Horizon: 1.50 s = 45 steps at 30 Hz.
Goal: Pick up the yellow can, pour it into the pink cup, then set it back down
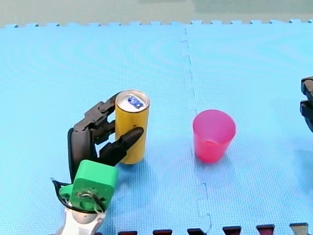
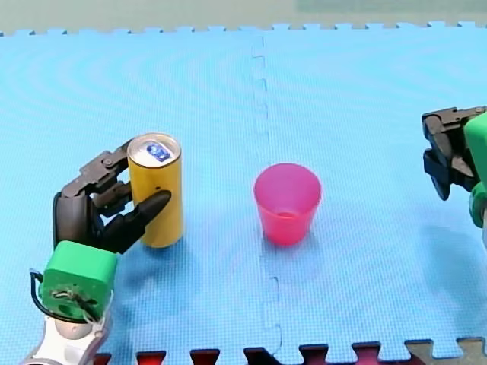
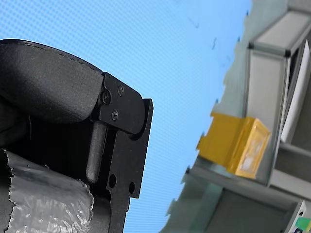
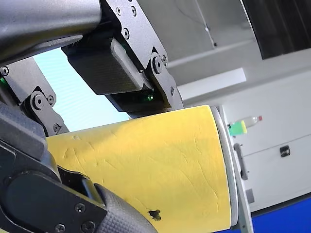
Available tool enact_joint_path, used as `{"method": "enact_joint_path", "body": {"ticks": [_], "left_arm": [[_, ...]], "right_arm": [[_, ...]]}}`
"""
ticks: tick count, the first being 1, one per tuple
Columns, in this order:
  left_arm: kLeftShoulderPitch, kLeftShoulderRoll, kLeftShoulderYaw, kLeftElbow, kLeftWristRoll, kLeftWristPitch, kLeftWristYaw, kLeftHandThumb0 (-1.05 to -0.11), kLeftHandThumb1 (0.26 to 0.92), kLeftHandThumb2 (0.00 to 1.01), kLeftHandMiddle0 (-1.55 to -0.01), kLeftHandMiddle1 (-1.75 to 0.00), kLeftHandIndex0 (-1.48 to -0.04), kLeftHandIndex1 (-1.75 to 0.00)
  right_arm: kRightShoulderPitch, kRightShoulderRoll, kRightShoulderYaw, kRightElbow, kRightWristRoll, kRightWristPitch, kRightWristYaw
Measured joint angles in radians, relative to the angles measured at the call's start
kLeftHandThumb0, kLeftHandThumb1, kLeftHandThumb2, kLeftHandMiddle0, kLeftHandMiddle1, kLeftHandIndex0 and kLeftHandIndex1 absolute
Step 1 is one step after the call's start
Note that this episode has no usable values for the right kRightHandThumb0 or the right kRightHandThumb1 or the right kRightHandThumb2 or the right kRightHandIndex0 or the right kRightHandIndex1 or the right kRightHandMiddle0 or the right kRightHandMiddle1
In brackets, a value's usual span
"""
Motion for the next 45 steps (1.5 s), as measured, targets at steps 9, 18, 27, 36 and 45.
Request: {"method": "enact_joint_path", "body": {"ticks": [9,18,27,36,45], "left_arm": [[-0.006,-0.008,0.002,0.009,0.006,-0.007,0.008,-0.341,0.86,0.0,-1.29,0.0,-1.11,0.0],[-0.034,-0.015,0.066,0.025,-0.085,0.02,-0.036,-0.353,0.86,0.0,-1.28,0.0,-1.12,0.0],[-0.06,-0.038,0.111,0.045,-0.131,0.053,-0.05,-0.36,0.863,0.0,-1.29,0.0,-1.14,-0.01],[-0.067,-0.076,0.154,0.058,-0.178,0.048,-0.095,-0.358,0.865,0.0,-1.29,0.0,-1.14,0.0],[-0.067,-0.091,0.168,0.069,-0.187,0.039,-0.129,-0.36,0.865,0.0,-1.28,0.0,-1.15,0.0]], "right_arm": [[-0.003,-0.005,-0.001,0.004,-0.004,0.0,-0.014],[-0.006,-0.012,0.0,0.006,-0.012,0.002,-0.02],[-0.007,-0.019,-0.005,0.007,-0.014,0.003,-0.022],[-0.007,-0.027,-0.012,0.007,-0.01,0.002,-0.014],[-0.007,-0.031,-0.006,0.004,-0.017,0.001,-0.03]]}}
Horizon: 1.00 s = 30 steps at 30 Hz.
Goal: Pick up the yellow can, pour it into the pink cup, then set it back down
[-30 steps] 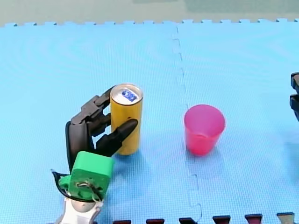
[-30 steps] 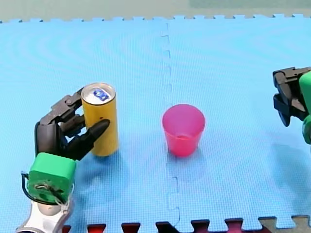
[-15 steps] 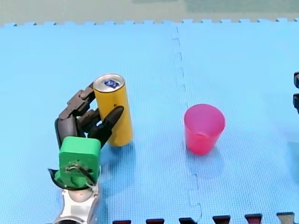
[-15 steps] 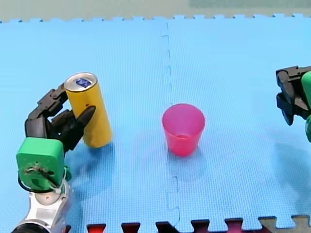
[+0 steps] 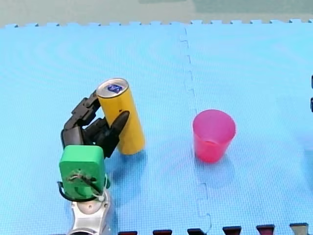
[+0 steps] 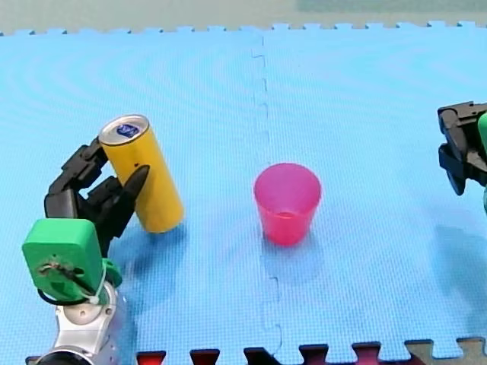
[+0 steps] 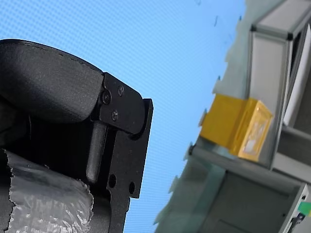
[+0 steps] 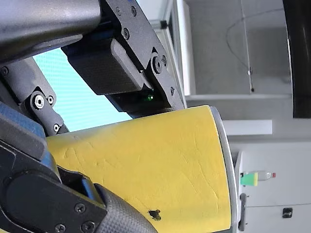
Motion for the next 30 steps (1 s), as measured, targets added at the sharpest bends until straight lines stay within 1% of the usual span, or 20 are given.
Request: {"method": "enact_joint_path", "body": {"ticks": [6,10,13,19,27,30], "left_arm": [[0.002,-0.004,0.004,0.007,0.001,-0.013,-0.025,-0.361,0.865,0.0,-1.28,0.0,-1.15,0.0],[0.007,-0.001,-0.006,0.012,0.031,-0.022,0.003,-0.362,0.866,0.0,-1.27,0.0,-1.14,0.0],[0.01,0.007,-0.029,0.012,0.081,-0.027,0.063,-0.363,0.868,0.0,-1.26,0.0,-1.14,0.0],[0.016,0.03,-0.101,0.012,0.218,-0.021,0.244,-0.363,0.869,0.0,-1.25,0.0,-1.14,0.0],[0.02,0.043,-0.154,0.013,0.279,-0.023,0.355,-0.357,0.861,0.0,-1.25,0.0,-1.15,0.0],[0.02,0.047,-0.176,0.013,0.313,-0.023,0.419,-0.354,0.851,0.0,-1.26,0.0,-1.16,-0.01]], "right_arm": [[-0.001,-0.002,0.005,-0.001,-0.002,0.0,-0.002],[-0.001,-0.003,0.006,-0.001,-0.002,0.0,-0.002],[-0.001,-0.003,0.006,-0.002,-0.002,0.0,-0.003],[0.0,-0.003,0.007,-0.002,-0.002,0.0,-0.004],[0.0,-0.003,0.007,-0.005,0.0,-0.001,-0.006],[0.0,-0.003,0.007,-0.005,0.001,0.0,-0.005]]}}
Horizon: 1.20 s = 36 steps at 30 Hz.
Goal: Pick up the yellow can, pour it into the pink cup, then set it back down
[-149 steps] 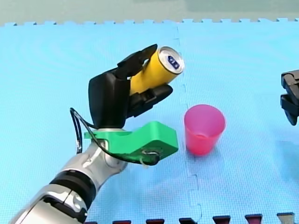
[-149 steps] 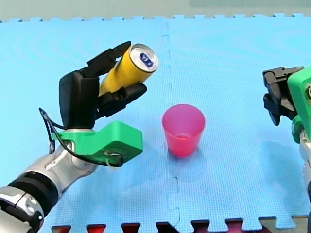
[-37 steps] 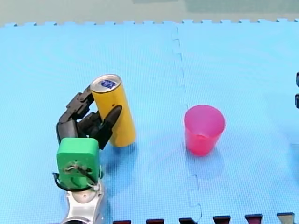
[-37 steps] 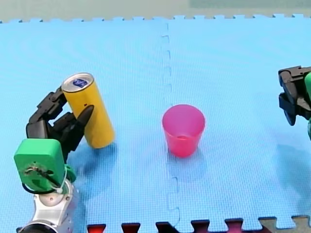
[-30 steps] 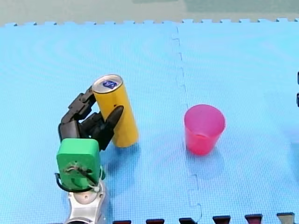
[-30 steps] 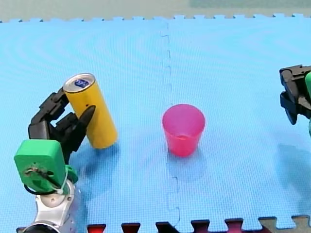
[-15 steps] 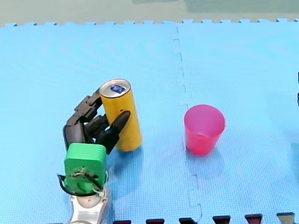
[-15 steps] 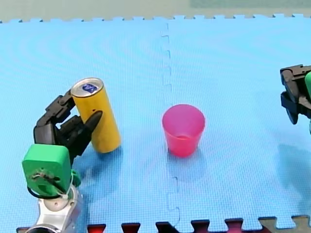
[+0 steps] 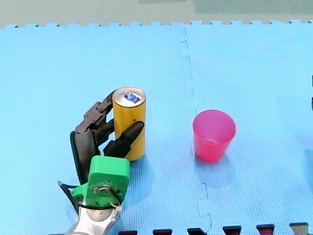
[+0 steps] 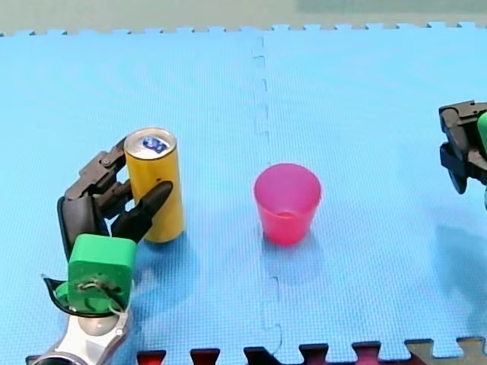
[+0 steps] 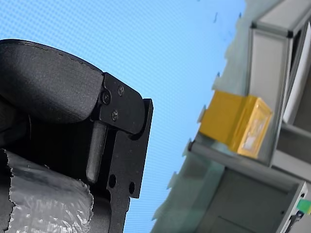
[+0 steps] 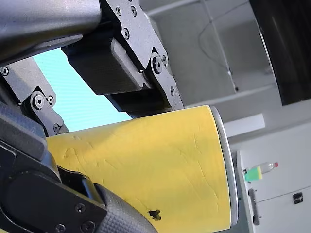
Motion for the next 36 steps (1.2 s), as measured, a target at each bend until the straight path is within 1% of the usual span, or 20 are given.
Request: {"method": "enact_joint_path", "body": {"ticks": [5,11,16,21,29,32,36], "left_arm": [[-0.001,0.003,-0.031,0.003,0.041,0.007,0.1,-0.351,0.836,0.0,-1.26,0.0,-1.17,-0.01],[-0.005,-0.009,-0.031,0.012,0.033,0.003,0.127,-0.341,0.832,0.0,-1.26,0.0,-1.18,-0.01],[-0.005,-0.015,-0.028,0.017,0.024,0.0,0.13,-0.35,0.833,0.0,-1.26,0.0,-1.18,0.0],[-0.005,-0.026,-0.015,0.019,-0.009,-0.013,0.097,-0.356,0.835,0.0,-1.25,0.0,-1.18,0.0],[-0.004,-0.054,0.036,0.024,-0.096,-0.031,-0.01,-0.363,0.839,0.0,-1.25,0.0,-1.17,0.0],[-0.003,-0.06,0.052,0.025,-0.115,-0.033,-0.04,-0.365,0.84,0.0,-1.25,0.0,-1.17,0.0],[-0.001,-0.066,0.061,0.026,-0.119,-0.034,-0.055,-0.367,0.841,0.0,-1.25,0.0,-1.17,0.0]], "right_arm": [[0.001,0.0,-0.001,0.0,0.002,0.0,0.002],[0.002,0.0,-0.008,-0.001,0.013,0.0,0.019],[0.002,-0.002,-0.009,-0.001,0.016,0.0,0.023],[0.003,-0.004,-0.01,-0.002,0.019,0.0,0.028],[0.004,-0.009,-0.011,-0.003,0.023,0.0,0.039],[0.004,-0.009,-0.012,-0.004,0.023,0.0,0.04],[0.005,-0.01,-0.012,-0.004,0.023,0.0,0.042]]}}
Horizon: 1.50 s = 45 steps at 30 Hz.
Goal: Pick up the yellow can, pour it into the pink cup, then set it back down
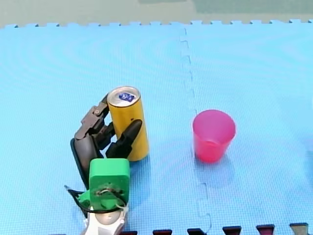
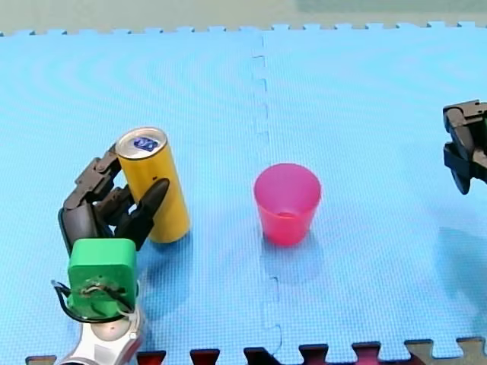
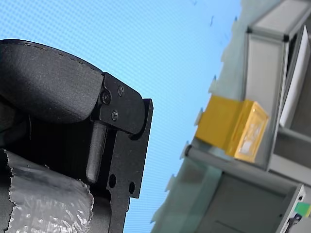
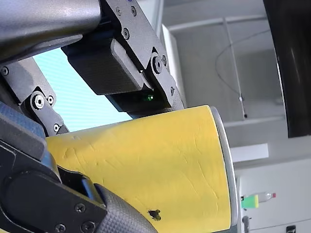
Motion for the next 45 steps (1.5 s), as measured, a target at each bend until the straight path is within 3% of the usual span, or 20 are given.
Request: {"method": "enact_joint_path", "body": {"ticks": [33,45], "left_arm": [[0.02,-0.012,-0.021,0.011,0.046,0.026,0.059,-0.392,0.816,0.0,-1.24,0.0,-1.18,0.0],[0.019,-0.014,-0.005,0.012,0.018,0.028,-0.008,-0.402,0.814,0.0,-1.23,0.0,-1.17,0.0]], "right_arm": [[0.013,-0.015,0.003,-0.006,0.002,-0.018,0.01],[0.013,-0.018,0.02,-0.006,-0.019,-0.022,-0.024]]}}
